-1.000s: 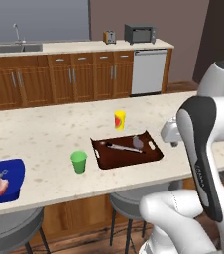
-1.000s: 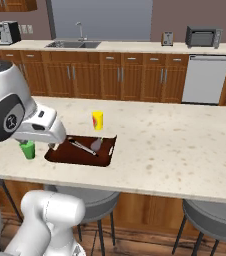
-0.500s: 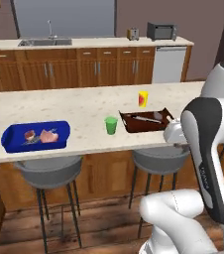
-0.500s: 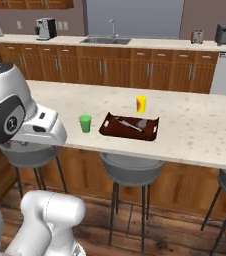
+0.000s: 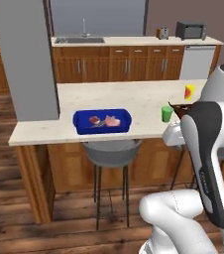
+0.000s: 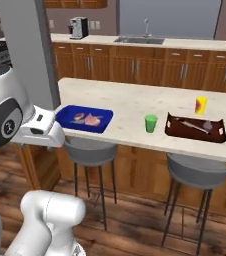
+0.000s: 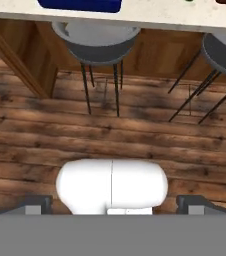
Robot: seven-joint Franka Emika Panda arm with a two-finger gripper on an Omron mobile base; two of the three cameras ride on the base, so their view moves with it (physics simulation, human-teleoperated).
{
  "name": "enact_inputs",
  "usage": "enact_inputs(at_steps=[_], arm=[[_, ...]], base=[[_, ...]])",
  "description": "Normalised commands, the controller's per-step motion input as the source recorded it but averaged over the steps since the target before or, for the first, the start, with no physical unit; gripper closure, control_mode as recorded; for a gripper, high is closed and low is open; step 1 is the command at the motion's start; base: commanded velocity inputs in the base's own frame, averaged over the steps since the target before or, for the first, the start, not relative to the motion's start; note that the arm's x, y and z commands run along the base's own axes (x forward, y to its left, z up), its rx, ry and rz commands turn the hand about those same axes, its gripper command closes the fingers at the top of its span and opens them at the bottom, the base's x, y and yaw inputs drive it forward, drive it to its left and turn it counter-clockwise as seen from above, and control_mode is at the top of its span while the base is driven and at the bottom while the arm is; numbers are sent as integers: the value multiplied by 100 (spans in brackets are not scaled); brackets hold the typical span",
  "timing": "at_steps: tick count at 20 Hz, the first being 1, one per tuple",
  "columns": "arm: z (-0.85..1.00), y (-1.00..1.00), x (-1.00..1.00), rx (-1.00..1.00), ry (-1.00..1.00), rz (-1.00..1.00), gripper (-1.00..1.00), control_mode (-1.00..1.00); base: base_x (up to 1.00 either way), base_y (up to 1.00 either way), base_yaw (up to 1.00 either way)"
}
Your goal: Gather the eggplant and avocado from the fridge and place them on a tray on the dining counter. Then gather the steaks from the fridge and place them on the other tray.
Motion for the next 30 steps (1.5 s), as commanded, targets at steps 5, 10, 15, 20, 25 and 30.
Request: enact_inputs(at_steps=[5, 10, 15, 20, 25, 30], arm=[[0, 0, 0, 0, 0, 0, -100, 100], [0, 0, 0, 0, 0, 0, -100, 100], [0, 0, 0, 0, 0, 0, -100, 100], [0, 0, 0, 0, 0, 0, -100, 100], [0, 0, 0, 0, 0, 0, -100, 100], [0, 0, 0, 0, 0, 0, -100, 100]], base=[[43, 100, 0], [64, 100, -3], [70, 100, -7], [56, 100, -10], [13, 100, -21], [14, 100, -33]])
